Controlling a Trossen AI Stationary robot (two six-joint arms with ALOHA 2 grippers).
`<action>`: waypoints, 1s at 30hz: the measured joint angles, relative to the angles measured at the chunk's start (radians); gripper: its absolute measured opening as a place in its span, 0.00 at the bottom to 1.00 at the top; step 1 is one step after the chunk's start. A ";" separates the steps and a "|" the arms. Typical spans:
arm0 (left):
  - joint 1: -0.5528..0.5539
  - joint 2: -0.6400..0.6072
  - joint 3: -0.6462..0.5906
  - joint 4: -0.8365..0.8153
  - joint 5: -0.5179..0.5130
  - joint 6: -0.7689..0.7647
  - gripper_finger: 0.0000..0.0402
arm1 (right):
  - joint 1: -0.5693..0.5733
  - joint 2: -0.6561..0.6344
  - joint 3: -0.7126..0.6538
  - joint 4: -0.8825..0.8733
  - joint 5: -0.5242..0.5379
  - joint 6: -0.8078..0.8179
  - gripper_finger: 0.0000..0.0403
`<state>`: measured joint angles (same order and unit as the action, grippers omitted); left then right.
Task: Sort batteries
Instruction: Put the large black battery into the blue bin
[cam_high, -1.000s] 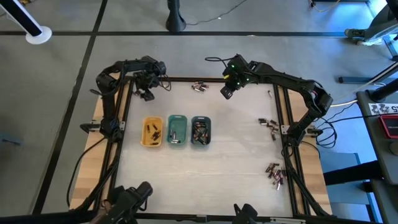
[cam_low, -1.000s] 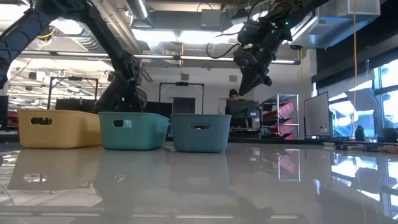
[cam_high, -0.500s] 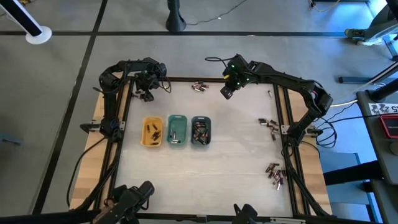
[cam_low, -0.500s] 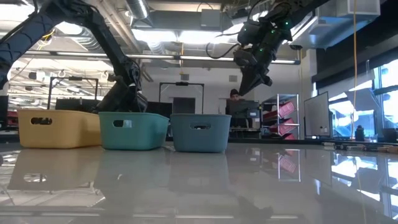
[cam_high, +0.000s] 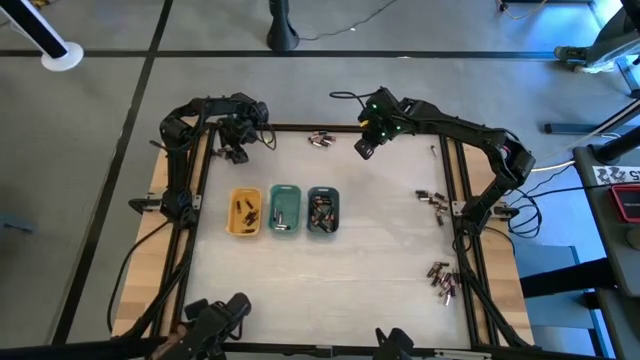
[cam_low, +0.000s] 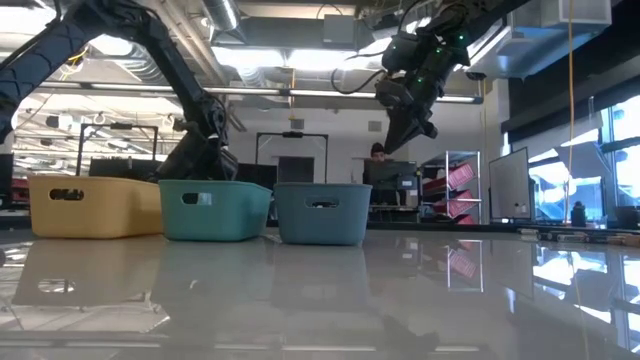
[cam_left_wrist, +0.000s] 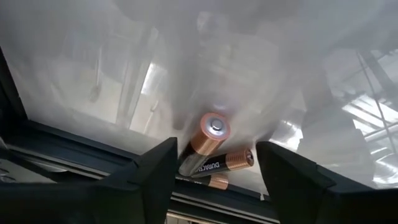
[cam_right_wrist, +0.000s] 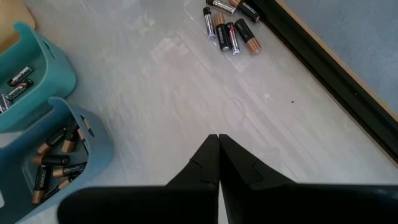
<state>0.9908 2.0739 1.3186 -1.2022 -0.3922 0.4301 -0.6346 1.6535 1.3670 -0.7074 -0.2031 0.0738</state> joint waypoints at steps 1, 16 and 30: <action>-0.003 0.000 0.000 0.000 0.001 0.000 0.51 | 0.000 0.000 0.000 0.000 0.000 0.000 0.01; -0.026 0.000 -0.001 -0.004 0.022 -0.004 0.11 | 0.000 0.000 0.000 -0.001 -0.013 0.009 0.01; -0.104 -0.041 0.068 -0.028 0.034 -0.087 0.10 | 0.000 0.000 0.000 -0.001 -0.019 0.012 0.01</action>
<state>0.8866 2.0331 1.3863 -1.2298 -0.3580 0.3431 -0.6346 1.6535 1.3670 -0.7088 -0.2216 0.0858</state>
